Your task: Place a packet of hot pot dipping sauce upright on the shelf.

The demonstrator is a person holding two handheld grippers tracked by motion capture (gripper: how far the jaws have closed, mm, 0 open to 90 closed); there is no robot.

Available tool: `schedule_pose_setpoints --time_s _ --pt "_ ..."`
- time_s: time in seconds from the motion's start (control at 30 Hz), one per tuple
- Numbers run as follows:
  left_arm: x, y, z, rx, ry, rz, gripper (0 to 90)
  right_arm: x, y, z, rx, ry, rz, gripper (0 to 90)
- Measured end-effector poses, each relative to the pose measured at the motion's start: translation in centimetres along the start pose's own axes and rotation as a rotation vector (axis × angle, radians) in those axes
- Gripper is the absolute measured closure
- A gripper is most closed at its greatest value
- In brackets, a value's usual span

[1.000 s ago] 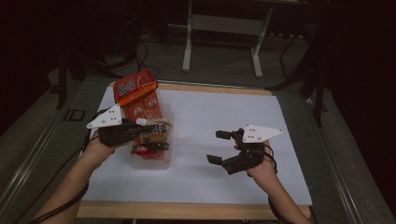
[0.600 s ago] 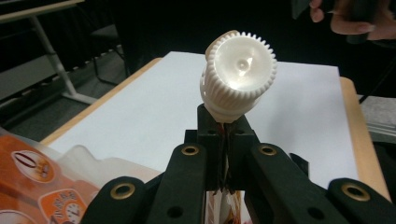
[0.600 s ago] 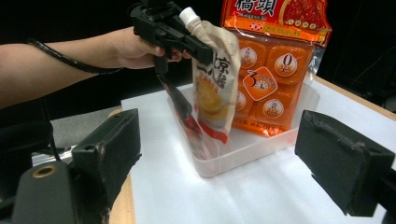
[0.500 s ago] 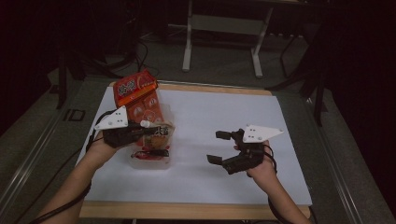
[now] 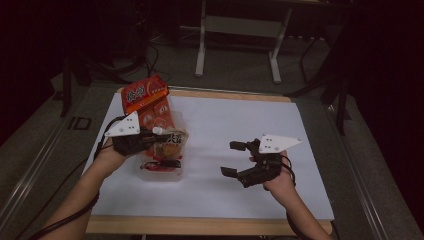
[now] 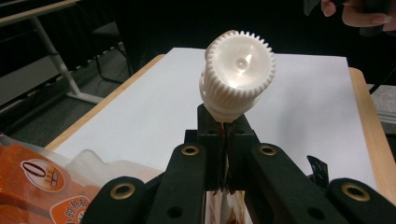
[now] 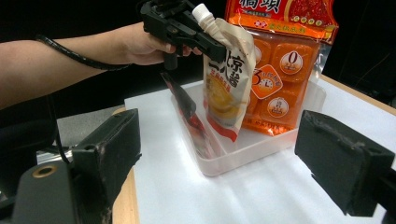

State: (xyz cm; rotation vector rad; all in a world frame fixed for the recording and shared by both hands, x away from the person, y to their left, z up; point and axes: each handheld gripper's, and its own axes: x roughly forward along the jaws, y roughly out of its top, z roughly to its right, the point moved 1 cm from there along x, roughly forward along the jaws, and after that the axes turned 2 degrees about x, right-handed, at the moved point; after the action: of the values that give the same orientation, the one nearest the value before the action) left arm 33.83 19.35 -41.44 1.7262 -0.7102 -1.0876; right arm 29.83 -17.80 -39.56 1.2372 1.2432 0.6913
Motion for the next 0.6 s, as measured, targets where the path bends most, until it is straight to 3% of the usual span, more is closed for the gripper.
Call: schedule_pose_setpoints --time_s 0.4,0.6 --pt "0.51 0.65 -0.22 0.039 -0.026 -0.036 88.1 -0.06 -0.05 0.1 0.005 0.003 0.002 14.3" --pt "0.87 0.52 -0.23 0.032 -0.055 -0.026 88.1 -0.06 -0.06 0.06 0.005 0.006 0.003 14.3"
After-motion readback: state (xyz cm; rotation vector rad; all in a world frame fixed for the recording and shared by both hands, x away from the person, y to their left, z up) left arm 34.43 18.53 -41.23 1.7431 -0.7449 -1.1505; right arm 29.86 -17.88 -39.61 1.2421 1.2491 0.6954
